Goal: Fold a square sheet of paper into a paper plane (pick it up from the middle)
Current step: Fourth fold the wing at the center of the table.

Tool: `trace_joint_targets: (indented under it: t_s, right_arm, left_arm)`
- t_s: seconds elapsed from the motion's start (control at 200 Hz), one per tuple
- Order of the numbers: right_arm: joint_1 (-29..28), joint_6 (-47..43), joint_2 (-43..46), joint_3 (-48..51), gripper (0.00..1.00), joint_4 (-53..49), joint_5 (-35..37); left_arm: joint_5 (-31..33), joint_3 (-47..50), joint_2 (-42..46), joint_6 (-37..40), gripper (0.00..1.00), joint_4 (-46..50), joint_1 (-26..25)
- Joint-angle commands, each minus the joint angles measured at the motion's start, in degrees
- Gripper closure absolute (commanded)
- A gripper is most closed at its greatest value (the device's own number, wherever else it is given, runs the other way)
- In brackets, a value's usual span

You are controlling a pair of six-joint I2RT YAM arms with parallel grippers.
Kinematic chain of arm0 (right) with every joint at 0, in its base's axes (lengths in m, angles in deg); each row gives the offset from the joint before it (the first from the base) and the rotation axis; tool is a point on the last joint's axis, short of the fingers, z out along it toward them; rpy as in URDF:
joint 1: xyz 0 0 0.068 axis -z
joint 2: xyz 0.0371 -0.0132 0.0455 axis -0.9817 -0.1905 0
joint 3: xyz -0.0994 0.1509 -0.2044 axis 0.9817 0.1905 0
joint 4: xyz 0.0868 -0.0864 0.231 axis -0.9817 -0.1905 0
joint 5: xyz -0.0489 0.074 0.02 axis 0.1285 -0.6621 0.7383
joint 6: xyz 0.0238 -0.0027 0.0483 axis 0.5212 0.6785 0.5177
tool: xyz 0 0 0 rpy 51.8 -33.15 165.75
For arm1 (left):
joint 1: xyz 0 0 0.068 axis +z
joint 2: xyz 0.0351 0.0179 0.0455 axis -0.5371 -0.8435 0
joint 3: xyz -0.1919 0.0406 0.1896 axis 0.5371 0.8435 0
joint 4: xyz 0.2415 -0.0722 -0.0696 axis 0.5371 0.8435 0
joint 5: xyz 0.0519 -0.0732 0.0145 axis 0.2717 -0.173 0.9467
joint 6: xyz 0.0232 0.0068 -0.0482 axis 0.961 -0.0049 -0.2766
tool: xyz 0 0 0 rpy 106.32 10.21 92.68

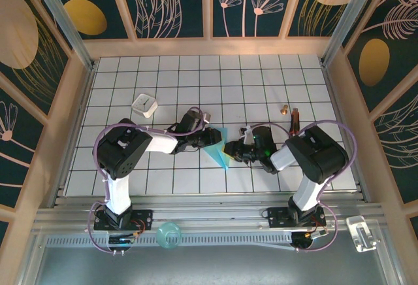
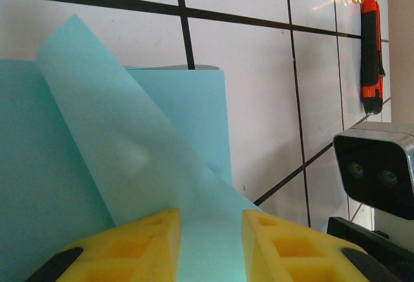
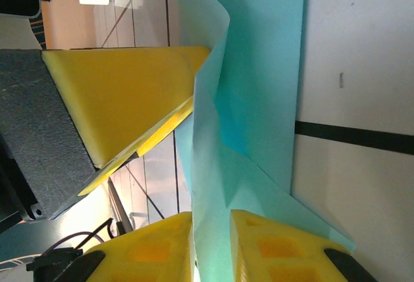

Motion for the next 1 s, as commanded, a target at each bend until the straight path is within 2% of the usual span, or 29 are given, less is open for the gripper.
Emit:
trace_joint_targets:
  t_s: [0.0, 0.52, 0.811, 0.996]
  right_arm:
    - [0.69, -2.14, 1.63, -1.19, 0.79, -3.32, 1.35]
    - [-1.29, -1.88, -0.41, -4.76, 0.78, -4.67, 1.46]
    - [-0.61, -8.84, 5.94, -6.23, 0.76, -17.92, 6.75]
    - [0.34, -10.87, 10.18, -6.0, 0.71, -21.98, 7.82]
  left_arm:
    - [3.28, 2.03, -3.03, 1.8, 0.68, 5.01, 0.6]
    - [3.36, 2.2, -2.65, 1.87, 0.68, 5.22, 0.6]
    - [3.45, 2.08, -2.66, 1.85, 0.69, 5.23, 0.58]
    - [3.45, 2.21, -2.66, 1.73, 0.69, 5.25, 0.59]
